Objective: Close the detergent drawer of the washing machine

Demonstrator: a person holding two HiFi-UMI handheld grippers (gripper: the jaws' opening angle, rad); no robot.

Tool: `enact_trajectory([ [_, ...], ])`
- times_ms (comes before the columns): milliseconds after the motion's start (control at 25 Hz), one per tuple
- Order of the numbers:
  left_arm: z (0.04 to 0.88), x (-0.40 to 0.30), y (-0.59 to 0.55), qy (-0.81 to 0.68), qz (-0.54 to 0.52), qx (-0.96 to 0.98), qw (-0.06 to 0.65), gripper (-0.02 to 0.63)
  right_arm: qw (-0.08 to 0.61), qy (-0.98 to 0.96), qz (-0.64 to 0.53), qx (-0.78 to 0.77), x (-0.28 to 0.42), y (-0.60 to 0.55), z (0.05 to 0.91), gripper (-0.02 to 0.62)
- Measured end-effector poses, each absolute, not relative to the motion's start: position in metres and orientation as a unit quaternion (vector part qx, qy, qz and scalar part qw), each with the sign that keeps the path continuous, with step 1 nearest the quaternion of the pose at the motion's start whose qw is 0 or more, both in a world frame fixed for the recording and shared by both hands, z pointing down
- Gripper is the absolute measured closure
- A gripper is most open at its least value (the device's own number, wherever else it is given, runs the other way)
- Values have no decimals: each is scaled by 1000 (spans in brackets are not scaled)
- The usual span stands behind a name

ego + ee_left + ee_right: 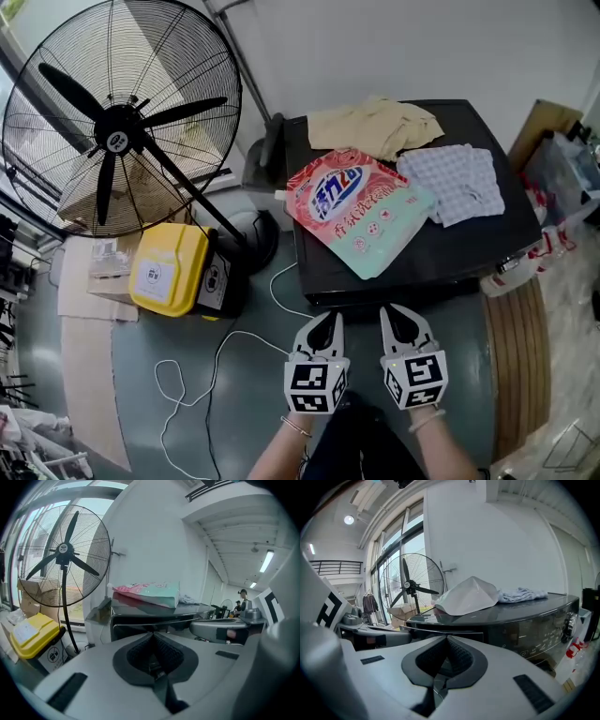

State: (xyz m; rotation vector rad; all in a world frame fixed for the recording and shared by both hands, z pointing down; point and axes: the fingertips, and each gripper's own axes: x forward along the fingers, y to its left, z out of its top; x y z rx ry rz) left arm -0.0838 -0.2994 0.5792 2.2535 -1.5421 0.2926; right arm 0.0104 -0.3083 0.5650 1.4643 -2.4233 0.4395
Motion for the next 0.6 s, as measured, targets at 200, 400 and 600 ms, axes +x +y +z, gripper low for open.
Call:
enact_trajectory([
  [200, 578, -83, -306, -545, 106, 808, 195, 591, 136, -835, 152, 511, 11, -315, 564, 569],
  [400, 578, -84, -307, -543, 105, 811, 192, 591, 129, -833, 152, 517, 11, -316, 564, 569],
  [600, 579, -84, -307, -542, 104, 812, 191, 591, 123, -831, 151, 520, 11, -317, 565, 569],
])
